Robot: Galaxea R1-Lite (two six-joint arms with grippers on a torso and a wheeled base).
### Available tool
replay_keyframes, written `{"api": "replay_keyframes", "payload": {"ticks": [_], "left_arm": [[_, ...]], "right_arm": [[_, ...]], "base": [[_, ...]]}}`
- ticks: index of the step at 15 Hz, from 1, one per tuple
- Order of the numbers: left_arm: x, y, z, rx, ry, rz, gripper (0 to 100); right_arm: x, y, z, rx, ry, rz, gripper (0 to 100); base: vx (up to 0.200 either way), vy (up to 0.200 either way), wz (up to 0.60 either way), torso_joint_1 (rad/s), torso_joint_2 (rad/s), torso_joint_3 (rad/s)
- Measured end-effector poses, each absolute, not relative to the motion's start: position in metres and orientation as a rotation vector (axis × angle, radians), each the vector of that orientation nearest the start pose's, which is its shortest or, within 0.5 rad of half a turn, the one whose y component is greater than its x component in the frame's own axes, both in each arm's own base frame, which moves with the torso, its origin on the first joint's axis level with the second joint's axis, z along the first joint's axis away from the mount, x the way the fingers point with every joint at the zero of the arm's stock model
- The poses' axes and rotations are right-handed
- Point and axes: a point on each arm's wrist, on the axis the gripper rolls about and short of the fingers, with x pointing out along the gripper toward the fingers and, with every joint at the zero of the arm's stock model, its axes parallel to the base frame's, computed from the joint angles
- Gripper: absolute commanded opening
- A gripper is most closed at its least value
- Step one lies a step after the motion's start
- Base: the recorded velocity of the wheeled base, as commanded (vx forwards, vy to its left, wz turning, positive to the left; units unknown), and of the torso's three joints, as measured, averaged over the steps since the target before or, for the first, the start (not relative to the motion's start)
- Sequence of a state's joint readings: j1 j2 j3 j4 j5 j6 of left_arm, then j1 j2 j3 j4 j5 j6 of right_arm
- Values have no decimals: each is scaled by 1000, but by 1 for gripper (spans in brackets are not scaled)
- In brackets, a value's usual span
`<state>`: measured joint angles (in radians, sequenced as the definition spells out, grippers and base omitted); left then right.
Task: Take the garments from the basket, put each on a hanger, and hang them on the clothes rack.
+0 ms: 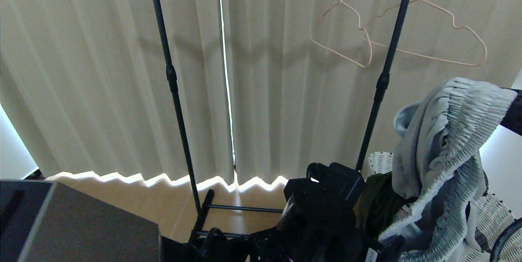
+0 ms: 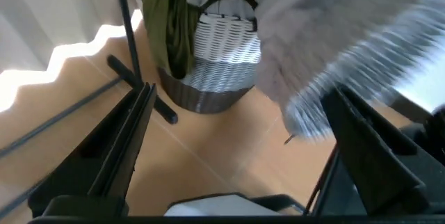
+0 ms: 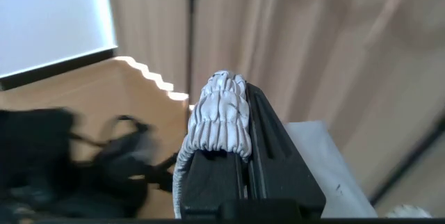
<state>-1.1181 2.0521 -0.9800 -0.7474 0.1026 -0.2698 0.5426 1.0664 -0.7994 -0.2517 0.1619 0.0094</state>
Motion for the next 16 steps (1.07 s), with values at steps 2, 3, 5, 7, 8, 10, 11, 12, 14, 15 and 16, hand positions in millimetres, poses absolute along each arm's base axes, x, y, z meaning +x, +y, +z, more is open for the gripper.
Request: {"api": "replay_keyframes", "payload": {"ticks": [2,3,5,7,8,10,11,12,14,15,16], "left_arm": [[172,-350,110,-46,415,-932,100],[172,-350,106,-39,422,-923,100],[170,-345,95,-13,454,-910,0],[168,-341,89,5,473,-906,0],[167,-339,89,8,475,-906,0],[164,-332,89,47,453,-902,0],[160,-323,88,73,437,-899,0],[155,-311,91,93,416,-898,0],[147,-283,114,97,350,-894,0],[145,-269,130,84,317,-884,0],[145,-255,145,80,299,-867,0]], "right_arm": [[118,77,289,8,10,734,0],[116,76,289,8,6,735,0],[114,75,289,9,3,736,0],[114,74,289,9,3,735,0],[114,74,289,9,3,734,0],[116,75,289,10,10,729,0],[118,77,287,12,19,727,0],[121,79,286,10,28,726,0],[131,84,285,9,41,722,0],[135,87,287,9,39,721,0],[141,90,289,11,26,720,0]], "base": [[0,0,0,0,0,0],[0,0,0,0,0,0],[0,0,0,0,0,0],[0,0,0,0,0,0],[0,0,0,0,0,0],[0,0,0,0,0,0],[0,0,0,0,0,0],[0,0,0,0,0,0],[0,0,0,0,0,0],[0,0,0,0,0,0],[0,0,0,0,0,0]]}}
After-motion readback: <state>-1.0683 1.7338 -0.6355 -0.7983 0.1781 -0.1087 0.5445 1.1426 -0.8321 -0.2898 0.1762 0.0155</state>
